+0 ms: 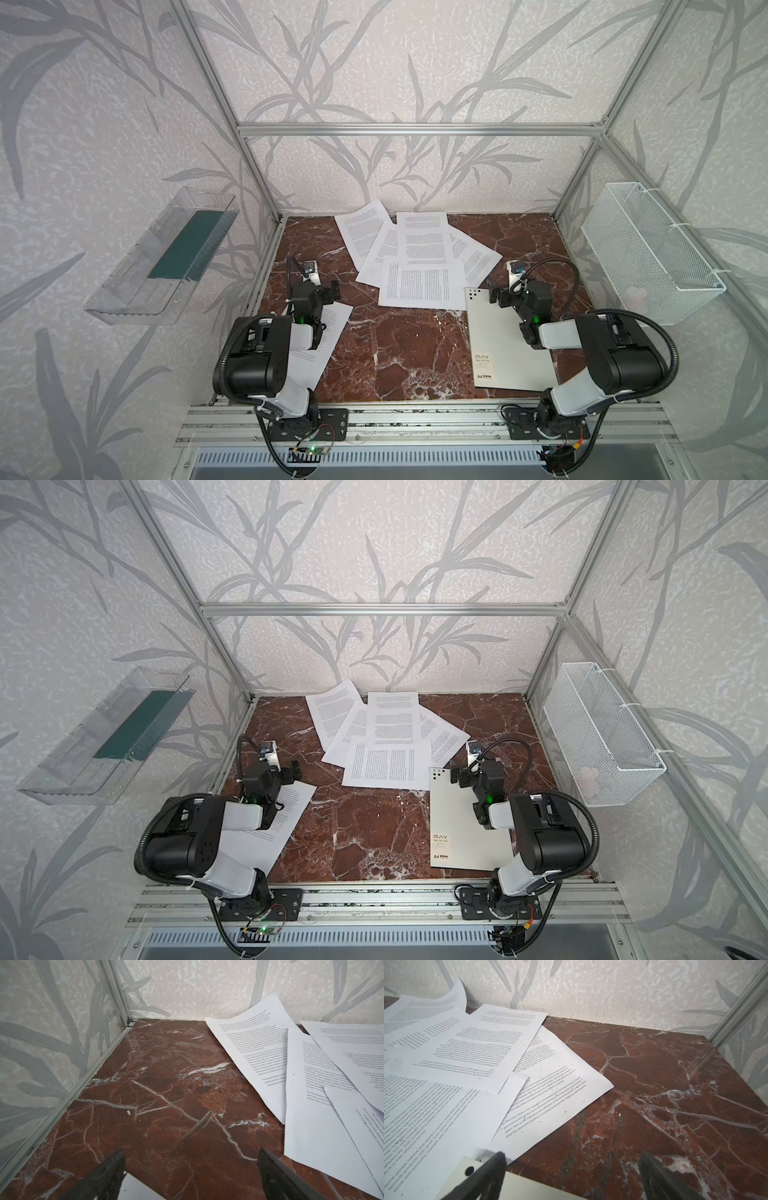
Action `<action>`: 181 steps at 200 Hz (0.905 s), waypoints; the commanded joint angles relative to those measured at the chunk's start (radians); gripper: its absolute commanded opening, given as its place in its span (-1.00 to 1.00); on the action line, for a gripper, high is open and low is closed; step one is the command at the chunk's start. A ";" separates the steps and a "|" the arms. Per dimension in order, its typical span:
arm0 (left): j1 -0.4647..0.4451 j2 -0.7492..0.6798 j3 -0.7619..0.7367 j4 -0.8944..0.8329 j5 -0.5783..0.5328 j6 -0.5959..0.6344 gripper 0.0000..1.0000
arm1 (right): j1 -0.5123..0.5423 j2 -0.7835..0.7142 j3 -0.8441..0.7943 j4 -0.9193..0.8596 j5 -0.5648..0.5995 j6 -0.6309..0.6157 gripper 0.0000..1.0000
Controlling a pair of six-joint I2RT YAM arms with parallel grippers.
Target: Put the files into the folder
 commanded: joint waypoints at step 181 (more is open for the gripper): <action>-0.025 0.003 0.002 0.029 -0.046 0.019 0.98 | 0.004 0.001 0.011 0.016 -0.007 -0.006 0.98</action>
